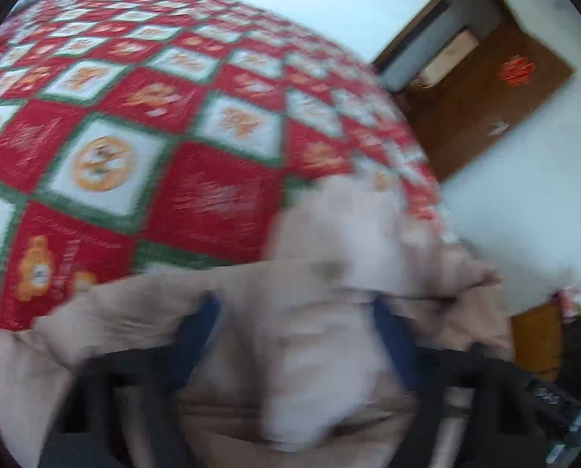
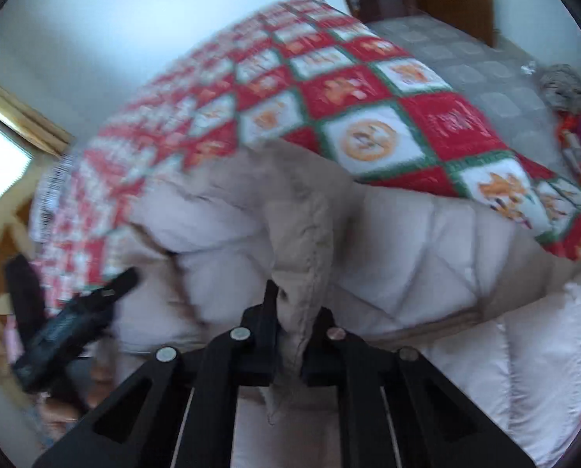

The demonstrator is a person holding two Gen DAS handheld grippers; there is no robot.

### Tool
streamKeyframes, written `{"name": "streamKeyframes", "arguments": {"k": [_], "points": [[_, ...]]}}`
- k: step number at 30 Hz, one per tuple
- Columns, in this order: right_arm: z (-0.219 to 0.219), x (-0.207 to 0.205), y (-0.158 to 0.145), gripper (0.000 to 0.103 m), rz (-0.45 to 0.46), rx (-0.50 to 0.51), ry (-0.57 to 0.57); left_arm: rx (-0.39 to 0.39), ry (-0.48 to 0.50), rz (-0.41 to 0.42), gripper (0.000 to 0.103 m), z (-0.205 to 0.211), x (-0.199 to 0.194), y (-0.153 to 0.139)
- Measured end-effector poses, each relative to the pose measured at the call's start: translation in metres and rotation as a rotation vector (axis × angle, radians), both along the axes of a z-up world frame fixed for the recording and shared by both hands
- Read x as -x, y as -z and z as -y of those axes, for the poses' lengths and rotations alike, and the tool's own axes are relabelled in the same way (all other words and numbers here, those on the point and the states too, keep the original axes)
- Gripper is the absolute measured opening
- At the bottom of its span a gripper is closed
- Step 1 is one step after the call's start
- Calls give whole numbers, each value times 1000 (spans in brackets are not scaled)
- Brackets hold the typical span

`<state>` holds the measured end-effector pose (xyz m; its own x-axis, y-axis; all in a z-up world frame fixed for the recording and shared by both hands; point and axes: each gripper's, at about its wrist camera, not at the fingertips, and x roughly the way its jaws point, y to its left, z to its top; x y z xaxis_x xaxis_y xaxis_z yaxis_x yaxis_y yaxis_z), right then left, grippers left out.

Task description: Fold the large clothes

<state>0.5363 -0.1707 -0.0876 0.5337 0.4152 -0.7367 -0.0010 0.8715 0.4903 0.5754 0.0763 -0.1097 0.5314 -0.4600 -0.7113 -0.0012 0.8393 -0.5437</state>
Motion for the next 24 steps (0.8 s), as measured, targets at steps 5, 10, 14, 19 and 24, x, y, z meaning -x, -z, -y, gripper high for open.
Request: {"name": "streamKeyframes", "arguments": {"k": [5, 10, 14, 19, 24], "points": [[41, 24, 18, 11, 12, -27, 94, 43, 90, 95, 9, 10, 20, -43], [56, 40, 66, 5, 8, 5, 114, -111, -1, 137, 2, -3, 36, -38], [37, 45, 60, 6, 46, 152, 88, -183, -81, -34, 2, -18, 30, 16], [30, 54, 30, 23, 59, 263, 81, -134, -110, -3, 3, -33, 43, 10], [34, 69, -47, 100, 379, 303, 155, -146, -87, 90, 18, -34, 30, -29]]}}
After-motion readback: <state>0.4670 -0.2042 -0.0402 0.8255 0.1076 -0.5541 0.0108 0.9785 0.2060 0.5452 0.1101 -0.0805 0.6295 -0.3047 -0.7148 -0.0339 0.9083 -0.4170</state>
